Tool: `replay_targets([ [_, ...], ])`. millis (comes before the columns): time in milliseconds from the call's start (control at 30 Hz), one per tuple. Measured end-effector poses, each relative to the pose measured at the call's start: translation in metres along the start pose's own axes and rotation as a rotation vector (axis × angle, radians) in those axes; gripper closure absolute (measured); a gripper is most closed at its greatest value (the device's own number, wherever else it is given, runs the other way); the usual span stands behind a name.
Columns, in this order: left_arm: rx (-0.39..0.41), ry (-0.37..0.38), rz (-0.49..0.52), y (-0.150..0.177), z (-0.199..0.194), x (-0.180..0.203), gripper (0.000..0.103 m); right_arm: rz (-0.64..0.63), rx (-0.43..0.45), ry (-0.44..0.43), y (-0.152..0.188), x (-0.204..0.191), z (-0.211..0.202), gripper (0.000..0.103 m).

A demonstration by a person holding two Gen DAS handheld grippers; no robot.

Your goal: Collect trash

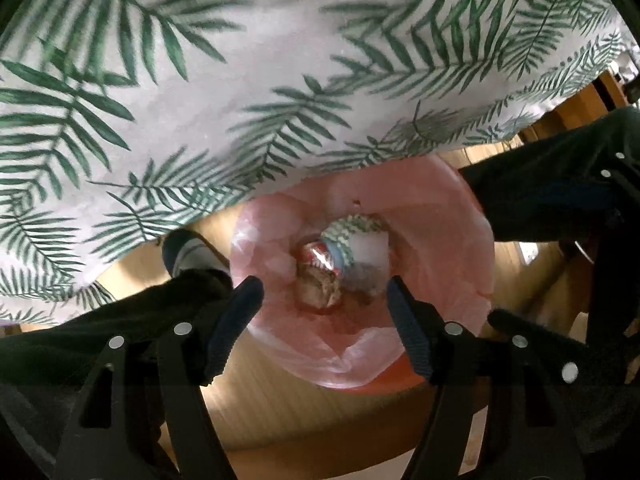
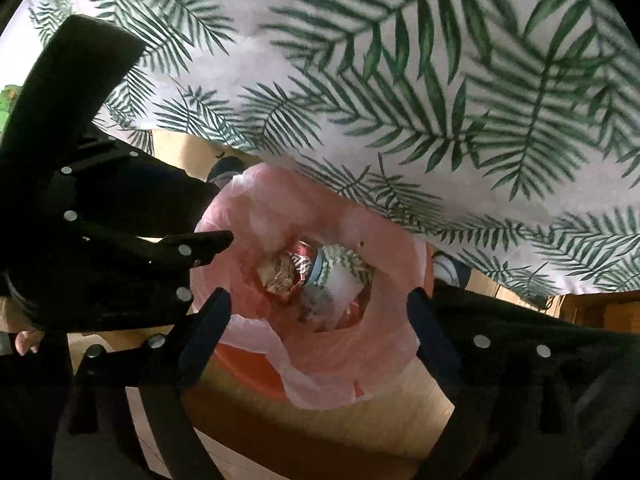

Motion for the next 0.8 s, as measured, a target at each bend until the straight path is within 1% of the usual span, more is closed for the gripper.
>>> replay_targets([
  [33, 0.011, -0.01, -0.001, 0.0, -0.004, -0.001, 0.032, -0.007, 0.003, 0.006, 0.0, -0.001, -0.003, 0.011],
  [67, 0.02, -0.018, -0.002, -0.001, -0.006, -0.002, 0.025, -0.014, 0.009, 0.008, 0.0, -0.003, -0.006, 0.01],
  [100, 0.037, -0.028, -0.008, -0.002, -0.01, -0.004, 0.022, -0.018, 0.013, 0.008, 0.001, -0.004, -0.009, 0.01],
  [333, 0.074, -0.042, -0.057, -0.003, -0.031, -0.018, 0.02, -0.017, 0.036, 0.021, 0.001, -0.005, -0.026, 0.005],
  [500, 0.091, -0.058, -0.071, 0.0, -0.05, -0.027, 0.015, -0.011, 0.048, 0.032, 0.002, -0.007, -0.035, 0.005],
  [600, 0.104, -0.052, -0.072, 0.002, -0.061, -0.029, 0.015, -0.011, 0.058, 0.037, 0.003, -0.008, -0.043, 0.005],
  [800, 0.105, -0.05, -0.038, 0.008, -0.076, -0.026, 0.014, -0.049, 0.08, 0.074, 0.004, -0.012, -0.055, 0.005],
])
Point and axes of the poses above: each gripper's, at about its wrist camera, not at the fingertips, and z roughly the way its jaws point, x to its right, y to its underside, the point moved 7 cm from there along z, roughly the way its jaws point, and after that the axes turned 10 degrees about -y, right-handed, at the moved point
